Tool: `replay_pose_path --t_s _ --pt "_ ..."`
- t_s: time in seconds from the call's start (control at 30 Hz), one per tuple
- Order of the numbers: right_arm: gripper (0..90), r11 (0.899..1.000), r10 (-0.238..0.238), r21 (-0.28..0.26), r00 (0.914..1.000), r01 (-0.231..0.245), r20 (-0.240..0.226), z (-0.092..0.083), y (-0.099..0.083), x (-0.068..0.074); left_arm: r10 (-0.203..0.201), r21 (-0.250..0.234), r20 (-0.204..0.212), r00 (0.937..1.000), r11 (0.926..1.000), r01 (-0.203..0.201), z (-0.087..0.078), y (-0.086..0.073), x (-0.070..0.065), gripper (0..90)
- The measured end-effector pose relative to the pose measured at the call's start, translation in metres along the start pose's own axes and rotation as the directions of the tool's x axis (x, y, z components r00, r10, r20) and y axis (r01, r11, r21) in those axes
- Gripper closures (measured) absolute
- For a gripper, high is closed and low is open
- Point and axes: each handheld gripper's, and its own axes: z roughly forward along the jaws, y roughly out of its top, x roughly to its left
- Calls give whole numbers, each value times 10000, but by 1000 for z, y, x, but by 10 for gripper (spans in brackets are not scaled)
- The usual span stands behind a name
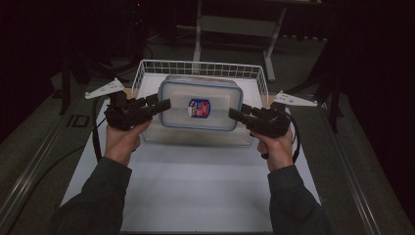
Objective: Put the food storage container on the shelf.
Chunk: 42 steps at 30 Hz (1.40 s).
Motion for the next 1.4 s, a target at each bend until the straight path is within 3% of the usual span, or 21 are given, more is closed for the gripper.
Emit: replay_pose_path --t_s 0.37,0.67,0.8,1.0,1.4 --pt "514 9998 99 -177 9999 -99 23 7 15 -16 16 -115 25 10000 9999 -16 15 19 12 489" --pt "513 9990 421 -146 9991 -419 90 18 25 -31 -503 -332 -51 9987 9982 501 30 26 29 488" --pt "513 9972 746 35 9971 -747 153 26 26 -41 -943 -358 -90 9955 9949 939 37 22 39 488" --pt "511 9932 1124 288 9933 -1131 262 34 24 -53 -1273 -165 -320 9913 9918 1268 46 19 48 487" --pt "510 9877 1454 490 9874 -1485 619 42 27 -57 -1720 9 -968 9803 9849 1729 52 19 55 481"
